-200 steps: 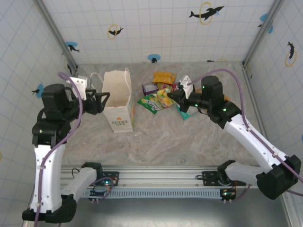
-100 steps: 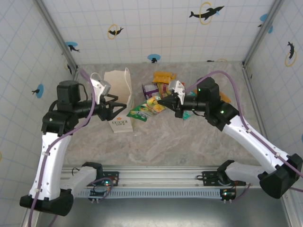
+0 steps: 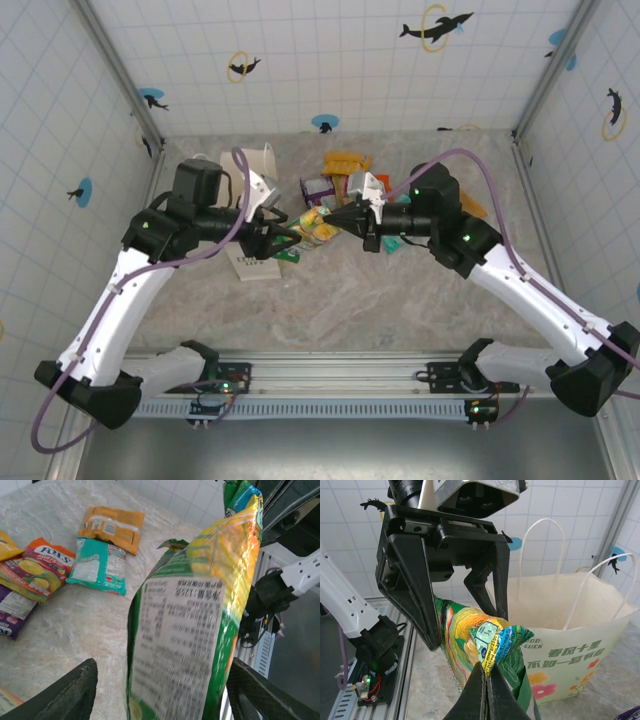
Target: Place the snacks into the paper bag
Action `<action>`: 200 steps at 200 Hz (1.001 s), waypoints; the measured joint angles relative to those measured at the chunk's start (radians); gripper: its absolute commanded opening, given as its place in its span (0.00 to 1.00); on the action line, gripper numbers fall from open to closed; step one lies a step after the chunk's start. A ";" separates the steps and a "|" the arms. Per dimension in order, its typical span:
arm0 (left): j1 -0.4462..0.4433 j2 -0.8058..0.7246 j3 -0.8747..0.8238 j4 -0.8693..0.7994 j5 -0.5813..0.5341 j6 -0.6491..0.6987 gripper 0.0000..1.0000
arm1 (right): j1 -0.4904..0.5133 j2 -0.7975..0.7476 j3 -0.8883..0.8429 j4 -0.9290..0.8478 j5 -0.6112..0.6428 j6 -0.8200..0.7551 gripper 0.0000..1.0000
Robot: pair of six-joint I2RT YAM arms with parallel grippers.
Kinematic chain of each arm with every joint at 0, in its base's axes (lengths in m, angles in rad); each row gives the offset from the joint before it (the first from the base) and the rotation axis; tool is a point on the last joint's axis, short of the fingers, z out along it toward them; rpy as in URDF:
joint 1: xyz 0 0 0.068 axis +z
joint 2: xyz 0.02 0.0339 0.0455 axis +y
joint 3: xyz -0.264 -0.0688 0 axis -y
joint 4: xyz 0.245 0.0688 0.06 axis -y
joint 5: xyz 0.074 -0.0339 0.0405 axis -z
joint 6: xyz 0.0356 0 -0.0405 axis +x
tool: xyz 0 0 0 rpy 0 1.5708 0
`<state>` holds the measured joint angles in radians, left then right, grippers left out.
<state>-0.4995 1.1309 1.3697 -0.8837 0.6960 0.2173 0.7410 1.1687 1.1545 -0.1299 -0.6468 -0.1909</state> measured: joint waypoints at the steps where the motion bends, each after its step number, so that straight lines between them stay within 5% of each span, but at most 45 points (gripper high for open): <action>1: -0.002 0.001 0.001 0.000 -0.002 0.000 0.66 | 0.000 0.000 0.000 0.000 0.000 0.000 0.00; 33: -0.087 0.058 0.047 0.000 -0.088 0.014 0.60 | 0.008 0.006 0.000 0.000 0.007 -0.001 0.00; 71: -0.204 0.130 0.112 -0.021 -0.233 0.037 0.25 | 0.012 0.007 0.000 -0.002 0.029 -0.004 0.00; 108: -0.247 0.151 0.129 -0.029 -0.312 0.045 0.16 | 0.013 0.006 0.000 -0.021 0.068 -0.016 0.00; 164: -0.249 0.142 0.131 -0.009 -0.404 0.006 0.14 | 0.017 -0.084 -0.072 0.091 0.246 -0.002 0.58; 200: -0.249 0.077 0.130 0.104 -0.527 -0.062 0.13 | 0.000 -0.232 -0.253 0.264 0.396 0.042 0.65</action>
<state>-0.7483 1.2079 1.4994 -0.7799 0.1692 0.1551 0.7414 0.9367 0.9012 0.1345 -0.2504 -0.1490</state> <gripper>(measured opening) 0.142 0.644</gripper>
